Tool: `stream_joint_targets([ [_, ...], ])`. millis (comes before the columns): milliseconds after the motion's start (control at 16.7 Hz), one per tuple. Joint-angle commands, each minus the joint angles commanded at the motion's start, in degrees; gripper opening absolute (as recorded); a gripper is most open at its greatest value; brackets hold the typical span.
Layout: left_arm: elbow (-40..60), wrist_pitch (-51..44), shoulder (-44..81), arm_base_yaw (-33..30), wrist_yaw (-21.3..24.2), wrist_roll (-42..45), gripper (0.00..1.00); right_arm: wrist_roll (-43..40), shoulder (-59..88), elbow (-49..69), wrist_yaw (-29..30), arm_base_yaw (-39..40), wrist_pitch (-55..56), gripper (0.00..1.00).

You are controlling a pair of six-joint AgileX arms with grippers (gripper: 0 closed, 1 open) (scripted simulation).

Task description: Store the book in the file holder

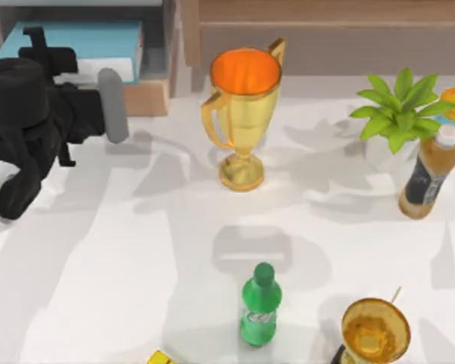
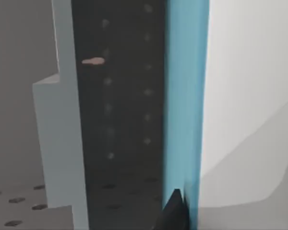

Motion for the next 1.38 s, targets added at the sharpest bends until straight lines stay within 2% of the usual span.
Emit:
stream_joint_targets([
  [780, 6.95, -0.62, 6.13, 1.14, 1.01, 0.25, 0.0, 0.0, 0.0, 0.0, 0.0, 0.0, 0.0, 1.0],
  [1380, 6.95, -0.62, 6.13, 1.14, 1.01, 0.25, 0.75, 0.0, 0.0, 0.0, 0.0, 0.0, 0.0, 1.0],
])
